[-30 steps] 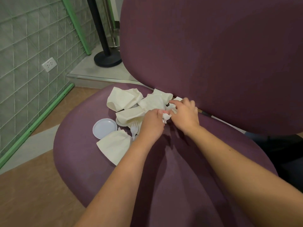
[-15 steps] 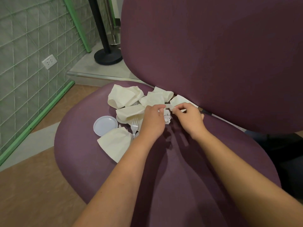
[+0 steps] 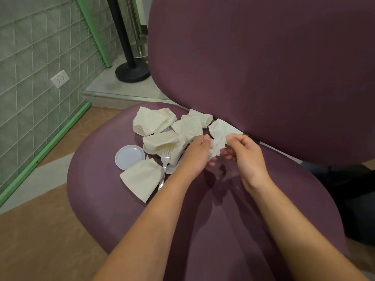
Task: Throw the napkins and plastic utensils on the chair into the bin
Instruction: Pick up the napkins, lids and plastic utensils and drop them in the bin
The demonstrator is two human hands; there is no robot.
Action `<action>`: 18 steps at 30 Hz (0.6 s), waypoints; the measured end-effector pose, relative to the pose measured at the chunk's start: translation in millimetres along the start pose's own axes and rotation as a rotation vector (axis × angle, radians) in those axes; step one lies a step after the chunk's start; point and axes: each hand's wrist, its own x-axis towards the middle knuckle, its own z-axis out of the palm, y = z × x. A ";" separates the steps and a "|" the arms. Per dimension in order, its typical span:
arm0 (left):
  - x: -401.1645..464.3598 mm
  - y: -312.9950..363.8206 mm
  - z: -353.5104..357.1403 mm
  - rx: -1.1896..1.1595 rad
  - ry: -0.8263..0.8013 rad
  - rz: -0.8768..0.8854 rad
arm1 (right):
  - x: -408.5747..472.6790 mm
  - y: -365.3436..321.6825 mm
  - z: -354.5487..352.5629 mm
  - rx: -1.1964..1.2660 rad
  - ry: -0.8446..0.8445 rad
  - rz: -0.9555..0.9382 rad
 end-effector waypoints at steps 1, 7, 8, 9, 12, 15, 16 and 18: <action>0.3 1.1 -0.3 -0.005 -0.005 -0.018 | -0.8 3.3 0.4 -0.043 0.042 -0.025; -0.2 3.4 -0.3 -0.117 -0.023 -0.107 | -16.5 21.4 9.5 -0.207 0.078 -0.152; -0.2 2.6 -0.2 -0.139 -0.003 -0.120 | -19.1 24.5 11.1 -0.244 0.059 -0.173; -1.6 2.7 0.0 -0.149 0.012 -0.130 | -22.0 27.1 12.6 -0.264 0.031 -0.190; -3.0 5.4 -1.0 -0.230 0.049 -0.151 | -28.8 33.6 16.3 -0.278 -0.012 -0.204; -6.2 10.0 -3.8 -0.171 -0.029 -0.125 | -34.0 30.1 17.7 -0.196 0.020 -0.163; -6.6 10.1 -6.4 -0.141 -0.043 -0.119 | -34.6 28.7 19.3 -0.170 0.015 -0.159; -10.9 14.0 -11.9 -0.091 -0.043 -0.095 | -36.7 25.7 20.0 -0.154 -0.001 -0.167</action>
